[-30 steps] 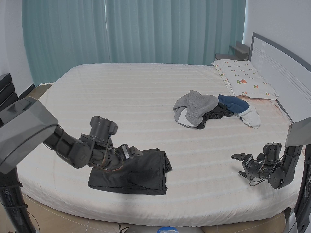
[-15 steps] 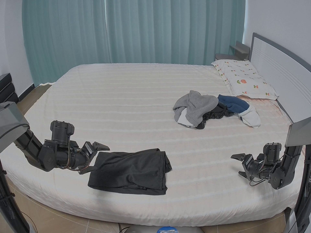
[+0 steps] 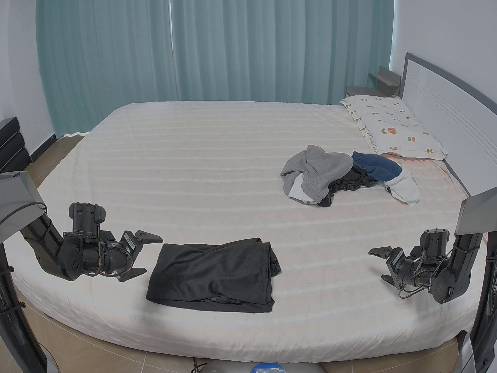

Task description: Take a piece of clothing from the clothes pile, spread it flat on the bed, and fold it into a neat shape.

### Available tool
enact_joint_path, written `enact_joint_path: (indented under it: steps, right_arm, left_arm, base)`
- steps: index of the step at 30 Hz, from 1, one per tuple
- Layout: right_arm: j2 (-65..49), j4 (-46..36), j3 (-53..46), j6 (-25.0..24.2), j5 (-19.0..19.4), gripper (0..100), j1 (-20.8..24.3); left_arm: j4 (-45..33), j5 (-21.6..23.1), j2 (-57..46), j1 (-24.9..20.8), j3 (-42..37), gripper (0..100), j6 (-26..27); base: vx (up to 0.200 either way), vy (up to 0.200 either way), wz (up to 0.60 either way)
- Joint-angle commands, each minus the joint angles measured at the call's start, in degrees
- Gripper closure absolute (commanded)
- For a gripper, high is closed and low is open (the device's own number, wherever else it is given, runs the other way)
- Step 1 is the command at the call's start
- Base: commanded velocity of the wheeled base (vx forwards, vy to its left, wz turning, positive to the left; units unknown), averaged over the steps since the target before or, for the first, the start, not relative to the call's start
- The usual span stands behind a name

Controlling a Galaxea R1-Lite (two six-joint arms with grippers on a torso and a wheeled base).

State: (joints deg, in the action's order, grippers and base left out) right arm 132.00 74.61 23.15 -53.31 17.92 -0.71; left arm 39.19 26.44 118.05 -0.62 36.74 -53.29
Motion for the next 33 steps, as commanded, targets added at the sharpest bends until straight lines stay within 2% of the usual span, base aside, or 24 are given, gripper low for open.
enact_joint_path:
  steps: [1, 10, 20, 26, 29, 33]
  right_arm:
    - [0.3, 0.0, 0.1, 0.0, 0.0, 0, 0.0]
    - [0.5, 0.0, 1.4, 0.0, 0.0, 0, 0.4]
    - [-0.6, 0.2, 3.0, -0.7, -0.8, 0, 8.1]
    - [-1.2, 0.9, 2.3, -0.1, -0.8, 0, 10.3]
    - [-1.0, 1.7, 2.1, 0.0, -0.8, 0, 11.1]
    - [-0.4, 1.8, -0.3, 4.8, -0.8, 0, 13.4]
  left_arm:
    - [0.1, -0.1, 1.4, 0.1, -0.4, 0, -0.1]
    - [0.1, -0.2, 1.5, 0.1, -0.3, 0, -0.1]
    - [0.1, -0.3, 1.7, 0.0, -0.3, 0, 0.0]
    - [0.2, -0.3, 1.9, -0.1, -0.2, 0, 0.0]
    - [0.2, -0.4, 2.0, -0.2, -0.2, 0, 0.1]
    - [0.2, -1.1, 2.2, -0.3, -0.2, 0, 0.1]
  base:
    - [0.000, 0.200, 0.00]
    - [0.000, 0.200, 0.00]
    - [0.000, 0.200, 0.00]
    - [0.000, 0.200, 0.00]
    - [0.000, 0.000, 0.00]
    - [0.000, 0.000, 0.00]
